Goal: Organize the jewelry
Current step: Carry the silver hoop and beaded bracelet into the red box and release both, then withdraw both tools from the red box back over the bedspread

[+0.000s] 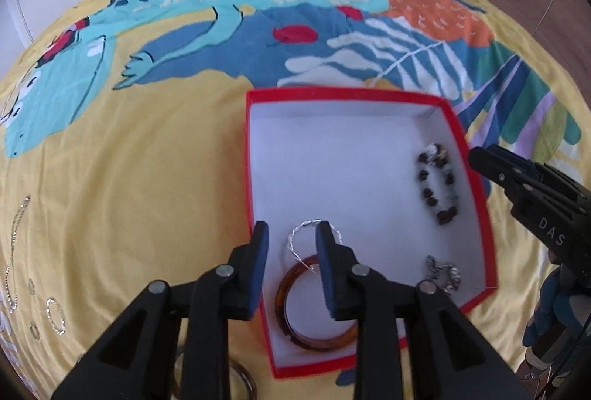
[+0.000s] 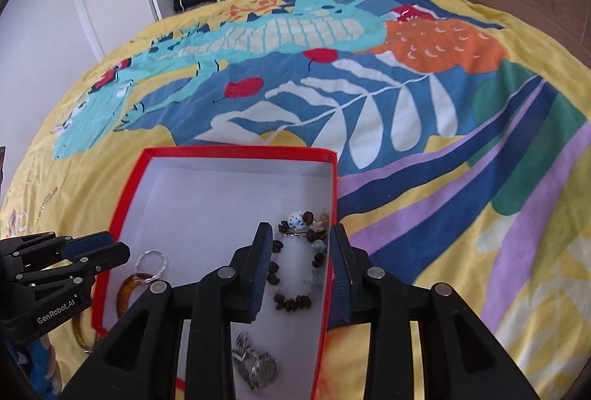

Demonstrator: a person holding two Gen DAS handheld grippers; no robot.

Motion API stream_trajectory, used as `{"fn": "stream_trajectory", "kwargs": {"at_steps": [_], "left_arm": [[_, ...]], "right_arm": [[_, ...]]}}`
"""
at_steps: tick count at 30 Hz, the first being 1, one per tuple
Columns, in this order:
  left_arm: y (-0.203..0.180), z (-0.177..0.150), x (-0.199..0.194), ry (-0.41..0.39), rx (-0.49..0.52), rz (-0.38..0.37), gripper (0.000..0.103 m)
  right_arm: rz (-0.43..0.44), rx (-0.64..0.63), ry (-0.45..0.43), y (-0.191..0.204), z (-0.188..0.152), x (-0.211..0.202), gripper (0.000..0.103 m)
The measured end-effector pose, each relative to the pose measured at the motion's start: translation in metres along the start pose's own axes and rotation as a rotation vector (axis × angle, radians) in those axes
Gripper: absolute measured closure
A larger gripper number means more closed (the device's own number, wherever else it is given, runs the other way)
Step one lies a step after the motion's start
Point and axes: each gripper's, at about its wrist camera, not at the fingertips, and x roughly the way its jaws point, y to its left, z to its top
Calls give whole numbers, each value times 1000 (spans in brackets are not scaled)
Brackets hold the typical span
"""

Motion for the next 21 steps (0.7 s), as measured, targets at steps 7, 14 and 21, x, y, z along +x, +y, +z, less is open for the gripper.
{"fn": "stream_trajectory", "kwargs": {"at_steps": [7, 14, 21], "left_arm": [[18, -19, -63, -55, -35, 0, 78], [74, -62, -142, -105, -85, 79, 78], [146, -119, -224, -163, -160, 183, 77]], "right_arm": [[-2, 24, -56, -2, -5, -59, 71], [8, 21, -120, 14, -13, -130, 71], [35, -18, -180, 51, -27, -194, 71]]}}
